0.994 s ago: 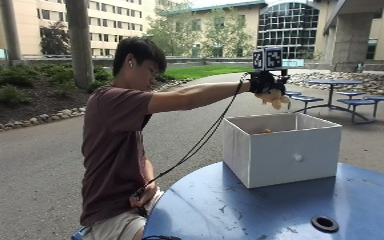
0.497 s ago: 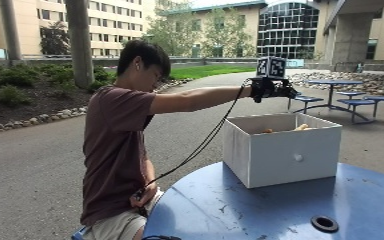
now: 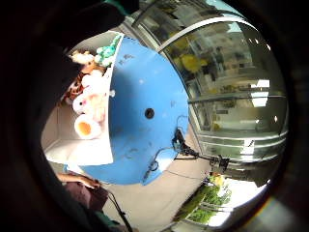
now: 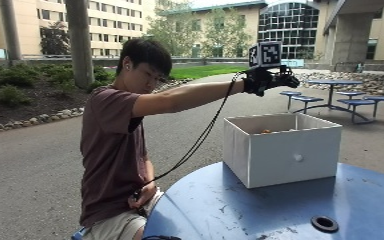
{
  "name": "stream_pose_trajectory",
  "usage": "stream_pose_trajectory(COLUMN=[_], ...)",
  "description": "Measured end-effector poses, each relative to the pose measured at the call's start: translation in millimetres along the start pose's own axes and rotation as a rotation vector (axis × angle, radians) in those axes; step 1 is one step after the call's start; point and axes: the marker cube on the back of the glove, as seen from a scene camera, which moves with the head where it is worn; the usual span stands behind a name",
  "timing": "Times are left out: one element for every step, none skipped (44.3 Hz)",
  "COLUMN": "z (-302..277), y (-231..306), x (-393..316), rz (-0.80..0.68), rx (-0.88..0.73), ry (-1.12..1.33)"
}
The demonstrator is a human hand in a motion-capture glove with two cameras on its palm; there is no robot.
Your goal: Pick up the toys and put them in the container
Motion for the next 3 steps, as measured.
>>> stream_pose_trajectory(z=[-0.8, -1.3, -1.6], y=[5.6, 10.3, 13.0], x=[8.4, 15.2, 19.0], rz=[0.009, 0.016, 0.02], rx=[0.009, 0.016, 0.021], ry=[-0.003, -0.006, -0.008])
